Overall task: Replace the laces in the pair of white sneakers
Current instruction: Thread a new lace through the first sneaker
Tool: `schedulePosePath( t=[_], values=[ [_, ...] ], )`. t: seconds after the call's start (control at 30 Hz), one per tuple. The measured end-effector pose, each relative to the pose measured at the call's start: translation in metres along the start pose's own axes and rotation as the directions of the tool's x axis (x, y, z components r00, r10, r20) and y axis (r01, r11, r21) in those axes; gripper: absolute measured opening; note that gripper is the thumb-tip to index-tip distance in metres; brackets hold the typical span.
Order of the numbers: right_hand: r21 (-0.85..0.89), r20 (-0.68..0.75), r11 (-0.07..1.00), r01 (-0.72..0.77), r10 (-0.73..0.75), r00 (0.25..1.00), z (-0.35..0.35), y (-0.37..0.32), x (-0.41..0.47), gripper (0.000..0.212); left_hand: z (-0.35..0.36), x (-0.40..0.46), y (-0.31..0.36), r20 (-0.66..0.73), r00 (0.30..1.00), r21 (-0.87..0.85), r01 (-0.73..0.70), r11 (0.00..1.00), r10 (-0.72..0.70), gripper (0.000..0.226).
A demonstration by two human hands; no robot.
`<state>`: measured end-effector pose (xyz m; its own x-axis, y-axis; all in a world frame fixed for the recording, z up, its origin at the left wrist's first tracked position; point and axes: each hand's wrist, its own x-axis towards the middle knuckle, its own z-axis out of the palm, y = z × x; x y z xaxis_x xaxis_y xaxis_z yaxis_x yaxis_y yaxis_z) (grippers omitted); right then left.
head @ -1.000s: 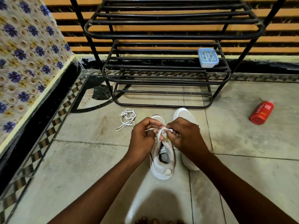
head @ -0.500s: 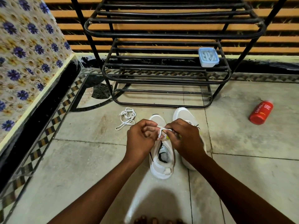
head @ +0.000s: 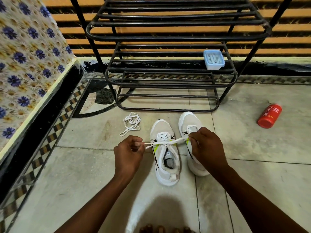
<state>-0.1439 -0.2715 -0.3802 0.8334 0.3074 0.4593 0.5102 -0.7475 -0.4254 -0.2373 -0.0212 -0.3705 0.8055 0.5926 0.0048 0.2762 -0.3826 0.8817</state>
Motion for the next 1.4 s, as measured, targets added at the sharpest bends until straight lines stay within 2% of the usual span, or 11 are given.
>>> schedulePosePath(
  t=[0.27, 0.37, 0.43, 0.6, 0.67, 0.73, 0.87, 1.03, 1.2, 1.3, 1.4],
  values=[
    [-0.213, 0.068, 0.974, 0.074, -0.061, 0.996, -0.001, 0.004, -0.003, 0.006, -0.004, -0.004, -0.022, 0.037, 0.999, 0.056, -0.004, 0.998, 0.002, 0.026],
    [-0.266, 0.094, 0.956, 0.123, -0.102, 0.99, 0.0, 0.006, -0.004, 0.014, -0.005, -0.004, -0.027, 0.041, 0.999, 0.067, -0.007, 0.998, 0.004, 0.027],
    [-0.303, 0.103, 0.939, 0.164, -0.139, 0.985, -0.003, 0.004, -0.003, 0.006, -0.005, -0.003, -0.03, 0.039, 0.999, 0.062, 0.005, 0.998, -0.007, 0.028],
    [-0.408, 0.17, 0.88, 0.242, -0.187, 0.968, -0.007, -0.002, -0.002, 0.026, -0.004, 0.004, -0.037, 0.03, 0.996, -0.06, 0.085, 0.995, -0.083, 0.028],
    [-0.43, 0.166, 0.865, 0.259, -0.206, 0.964, -0.007, -0.005, -0.002, 0.023, -0.004, 0.006, -0.04, 0.031, 0.994, -0.114, 0.104, 0.988, -0.101, 0.025],
    [-0.427, 0.14, 0.858, 0.287, -0.251, 0.958, -0.007, -0.005, -0.001, 0.008, -0.003, 0.006, -0.042, 0.033, 0.994, -0.149, 0.109, 0.983, -0.106, 0.024],
    [-0.442, 0.145, 0.85, 0.286, -0.247, 0.958, -0.005, -0.003, -0.002, 0.008, -0.007, 0.005, -0.048, 0.084, 0.995, 0.002, -0.061, 0.998, 0.061, 0.026],
    [-0.451, 0.133, 0.849, 0.274, -0.24, 0.962, -0.004, -0.001, -0.003, 0.017, -0.016, 0.009, -0.052, 0.229, 0.914, 0.178, -0.378, 0.909, 0.336, 0.019],
    [-0.461, 0.155, 0.852, 0.249, -0.199, 0.968, -0.006, -0.003, 0.002, 0.008, -0.014, 0.009, -0.056, 0.262, 0.88, 0.266, -0.461, 0.847, 0.397, 0.02],
    [-0.471, 0.189, 0.851, 0.233, -0.161, 0.969, -0.006, -0.001, 0.002, 0.017, -0.014, 0.008, -0.058, 0.262, 0.875, 0.26, -0.47, 0.843, 0.407, 0.02],
    [-0.45, 0.163, 0.86, 0.242, -0.188, 0.969, -0.006, -0.002, 0.001, 0.014, -0.015, 0.006, -0.059, 0.255, 0.876, 0.253, -0.47, 0.846, 0.41, 0.021]
  ],
)
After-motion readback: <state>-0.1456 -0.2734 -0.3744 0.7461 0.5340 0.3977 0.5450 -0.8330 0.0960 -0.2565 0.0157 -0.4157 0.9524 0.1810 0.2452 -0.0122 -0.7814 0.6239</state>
